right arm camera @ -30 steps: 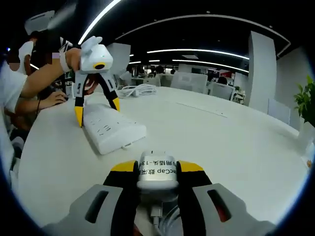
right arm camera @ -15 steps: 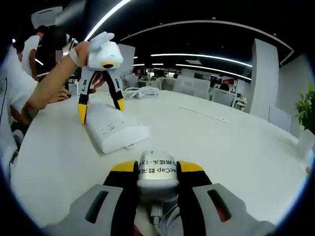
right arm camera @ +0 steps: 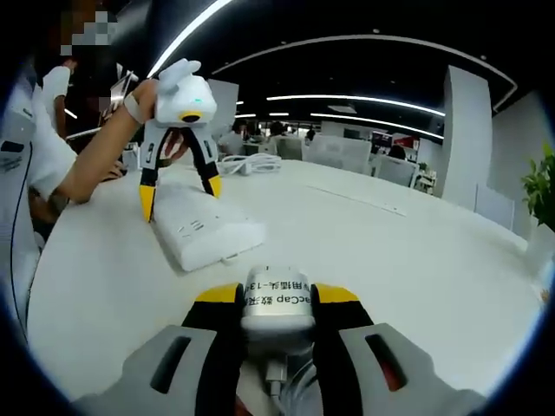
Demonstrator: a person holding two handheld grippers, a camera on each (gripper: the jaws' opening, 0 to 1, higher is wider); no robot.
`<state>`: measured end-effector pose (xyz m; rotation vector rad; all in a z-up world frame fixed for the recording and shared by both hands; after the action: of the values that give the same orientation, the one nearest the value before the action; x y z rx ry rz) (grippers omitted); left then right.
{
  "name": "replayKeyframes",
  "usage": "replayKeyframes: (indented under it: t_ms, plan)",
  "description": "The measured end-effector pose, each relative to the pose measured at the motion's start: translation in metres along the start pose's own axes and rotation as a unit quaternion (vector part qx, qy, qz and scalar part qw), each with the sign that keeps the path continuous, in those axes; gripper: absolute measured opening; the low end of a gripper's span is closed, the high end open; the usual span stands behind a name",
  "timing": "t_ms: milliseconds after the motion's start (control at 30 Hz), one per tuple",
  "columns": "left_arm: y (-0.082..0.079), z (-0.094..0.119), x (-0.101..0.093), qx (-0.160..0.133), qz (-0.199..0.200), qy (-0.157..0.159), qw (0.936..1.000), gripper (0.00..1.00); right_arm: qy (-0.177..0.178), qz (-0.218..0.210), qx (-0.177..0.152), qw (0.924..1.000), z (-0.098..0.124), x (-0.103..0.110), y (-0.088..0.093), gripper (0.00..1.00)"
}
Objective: Straighten the power strip on the desk, plug the charger into it
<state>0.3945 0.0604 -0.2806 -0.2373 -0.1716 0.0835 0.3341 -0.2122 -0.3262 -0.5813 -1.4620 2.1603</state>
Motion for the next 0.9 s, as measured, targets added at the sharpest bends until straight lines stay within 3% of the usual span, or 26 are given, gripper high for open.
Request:
replayKeyframes:
  t_ms: [667, 833, 900]
  plan:
    - [0.0, -0.003, 0.005, -0.011, -0.012, 0.004, 0.9999, 0.67, -0.002, -0.012, 0.006, 0.9999, 0.002, 0.0, 0.001, 0.3]
    - [0.0, -0.003, 0.005, -0.012, -0.012, 0.004, 0.9999, 0.67, 0.049, -0.015, 0.034, 0.9981, 0.018, 0.009, -0.001, 0.41]
    - [0.0, -0.003, 0.005, -0.012, -0.012, 0.003, 0.9999, 0.67, 0.064, -0.03, 0.027, 0.9971, 0.024, 0.015, 0.002, 0.45]
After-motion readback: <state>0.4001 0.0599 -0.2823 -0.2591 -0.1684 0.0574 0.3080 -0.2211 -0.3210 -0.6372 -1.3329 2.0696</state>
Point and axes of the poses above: the point that each gripper's makers call its tool centre point, and the gripper's own axes: z roughly backward along the fingers, x roughly to its left, y roughly out of its underside, the point moved 10 cm from there along z, roughly backward along the fingers, and after that the axes turned 10 degrees about -y, right-handed, at the moved point
